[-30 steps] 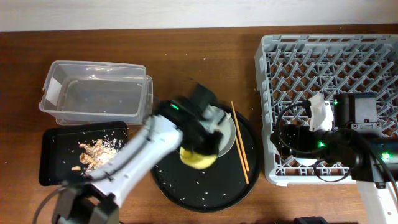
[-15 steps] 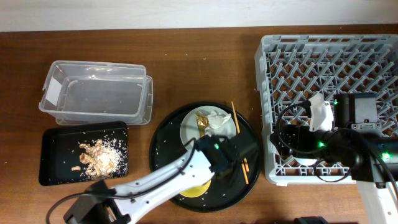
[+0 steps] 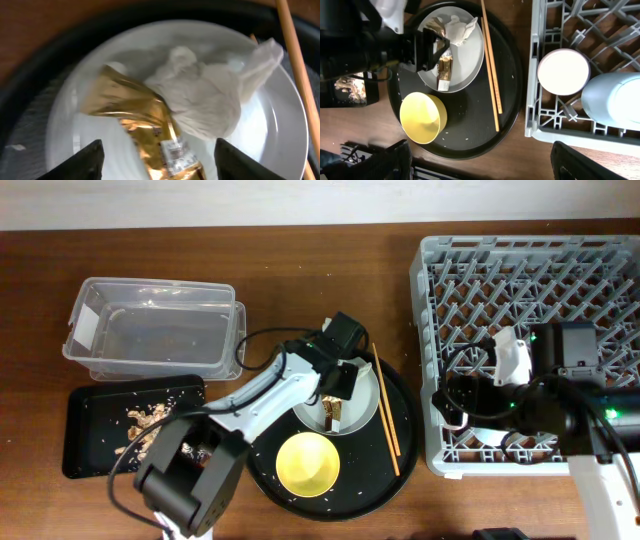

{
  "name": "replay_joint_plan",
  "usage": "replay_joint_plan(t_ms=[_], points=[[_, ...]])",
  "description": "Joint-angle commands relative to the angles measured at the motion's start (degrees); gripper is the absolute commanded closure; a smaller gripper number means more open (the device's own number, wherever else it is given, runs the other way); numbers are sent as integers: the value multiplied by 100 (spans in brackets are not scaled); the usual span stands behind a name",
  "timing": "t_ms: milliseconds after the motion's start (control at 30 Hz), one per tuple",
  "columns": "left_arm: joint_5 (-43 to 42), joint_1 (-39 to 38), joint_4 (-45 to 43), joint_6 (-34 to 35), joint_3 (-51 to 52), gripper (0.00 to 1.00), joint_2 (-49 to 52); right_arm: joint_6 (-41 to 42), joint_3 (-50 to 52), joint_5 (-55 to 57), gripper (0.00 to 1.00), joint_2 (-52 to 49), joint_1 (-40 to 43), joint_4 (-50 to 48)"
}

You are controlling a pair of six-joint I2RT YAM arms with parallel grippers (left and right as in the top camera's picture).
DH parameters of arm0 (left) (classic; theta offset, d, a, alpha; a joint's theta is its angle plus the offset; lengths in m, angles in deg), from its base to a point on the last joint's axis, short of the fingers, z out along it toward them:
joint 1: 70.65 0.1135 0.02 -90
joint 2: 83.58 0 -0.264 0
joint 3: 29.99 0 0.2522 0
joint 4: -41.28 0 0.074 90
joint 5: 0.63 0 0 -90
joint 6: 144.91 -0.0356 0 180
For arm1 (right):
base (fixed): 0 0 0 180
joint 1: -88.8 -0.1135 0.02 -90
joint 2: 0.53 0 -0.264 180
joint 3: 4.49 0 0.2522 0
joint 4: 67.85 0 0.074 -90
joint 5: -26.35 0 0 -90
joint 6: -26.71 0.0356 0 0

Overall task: Sort waste into correct bins and load items into the dishwasher rack
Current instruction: 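Grasp the gold wrapper with the left gripper and drop it in the clear bin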

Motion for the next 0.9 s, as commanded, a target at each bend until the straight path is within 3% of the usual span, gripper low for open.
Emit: replay_joint_plan(t_ms=[0, 33, 67, 133, 200, 333, 400, 633, 667, 700, 733, 800, 867], points=[[-313, -120, 4, -90, 13, 37, 625, -2, -57, -17, 12, -68, -37, -17], [-343, -120, 63, -90, 13, 50, 765, -2, -57, -17, 12, -68, -37, -11], [-345, -120, 116, -85, 13, 56, 809, -2, -57, -15, 12, -68, -37, 2], [-339, -116, 229, -87, -50, 84, 756, -2, -57, -15, 12, -68, -37, 11], [-299, -116, 577, -15, -264, 99, 621, -2, -57, -15, 12, -68, -37, 13], [94, 157, 1991, -4, -1123, 100, -68, -2, -57, -15, 12, -68, -37, 17], [579, 695, 2420, -42, -1545, 100, -575, -2, -57, -15, 12, -68, -37, 44], [417, 3552, 1770, -177, -1770, 99, -807, -2, -57, -15, 12, -68, -37, 131], [26, 3812, 1493, -177, -1770, 78, -734, 0, -57, -15, 11, -68, -37, 109], [-304, 3945, 1298, -179, -1770, 39, -667, 0, -57, -17, 11, -68, -37, 107], [-505, 4015, 1139, -181, -1770, 27, -601, 0, -57, -15, 11, -68, -37, 111], [-776, 3987, 907, -461, -1810, 21, -570, -2, -57, -15, 12, -68, -37, 179], [-1484, 3845, 1073, -570, -1845, 21, -581, -2, -57, -15, 12, -68, -37, 195]])
